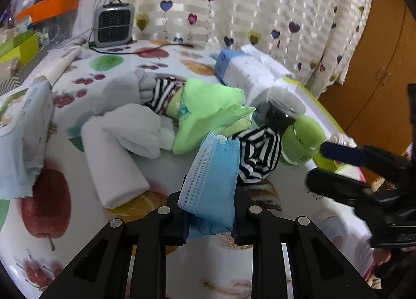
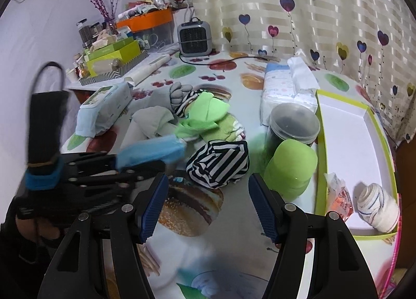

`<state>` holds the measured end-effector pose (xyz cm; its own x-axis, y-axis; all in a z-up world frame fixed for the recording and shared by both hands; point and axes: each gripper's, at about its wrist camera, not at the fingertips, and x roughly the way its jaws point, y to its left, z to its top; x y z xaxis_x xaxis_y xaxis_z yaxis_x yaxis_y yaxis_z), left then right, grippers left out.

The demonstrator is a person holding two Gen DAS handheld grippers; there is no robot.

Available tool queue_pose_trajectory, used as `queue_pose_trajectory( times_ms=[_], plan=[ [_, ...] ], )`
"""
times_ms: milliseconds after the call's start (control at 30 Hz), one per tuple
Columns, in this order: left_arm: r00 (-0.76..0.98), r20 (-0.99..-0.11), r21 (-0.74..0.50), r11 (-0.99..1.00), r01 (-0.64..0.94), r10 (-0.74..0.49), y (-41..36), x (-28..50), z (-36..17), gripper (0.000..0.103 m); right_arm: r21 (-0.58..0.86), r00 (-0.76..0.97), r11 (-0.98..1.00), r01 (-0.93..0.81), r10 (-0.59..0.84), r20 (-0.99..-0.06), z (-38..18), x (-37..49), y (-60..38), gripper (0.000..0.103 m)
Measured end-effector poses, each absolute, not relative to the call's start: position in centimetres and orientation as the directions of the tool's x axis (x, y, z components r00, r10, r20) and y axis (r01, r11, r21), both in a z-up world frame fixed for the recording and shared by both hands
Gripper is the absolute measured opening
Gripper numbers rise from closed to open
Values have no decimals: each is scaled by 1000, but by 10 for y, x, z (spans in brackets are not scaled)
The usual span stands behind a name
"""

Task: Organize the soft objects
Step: 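Grasp the blue face mask with the left gripper and lift it, then grasp the black-and-white striped cloth with the right gripper and lift it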

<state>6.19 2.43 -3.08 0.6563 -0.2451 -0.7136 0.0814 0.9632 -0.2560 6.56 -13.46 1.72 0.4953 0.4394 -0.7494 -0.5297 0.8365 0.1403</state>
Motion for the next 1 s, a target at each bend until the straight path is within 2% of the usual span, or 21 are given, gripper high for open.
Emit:
queue_pose_trajectory(
  times_ms=[400, 1000],
  plan=[
    [679, -681, -315, 947, 65, -273, 43, 54, -27, 22, 100, 469, 834, -543, 400, -787, 4, 84, -110, 65],
    [700, -658, -352, 935, 40, -277, 65, 42, -25, 22, -90, 442, 809, -581, 221, -869, -31, 106, -67, 64]
  ],
)
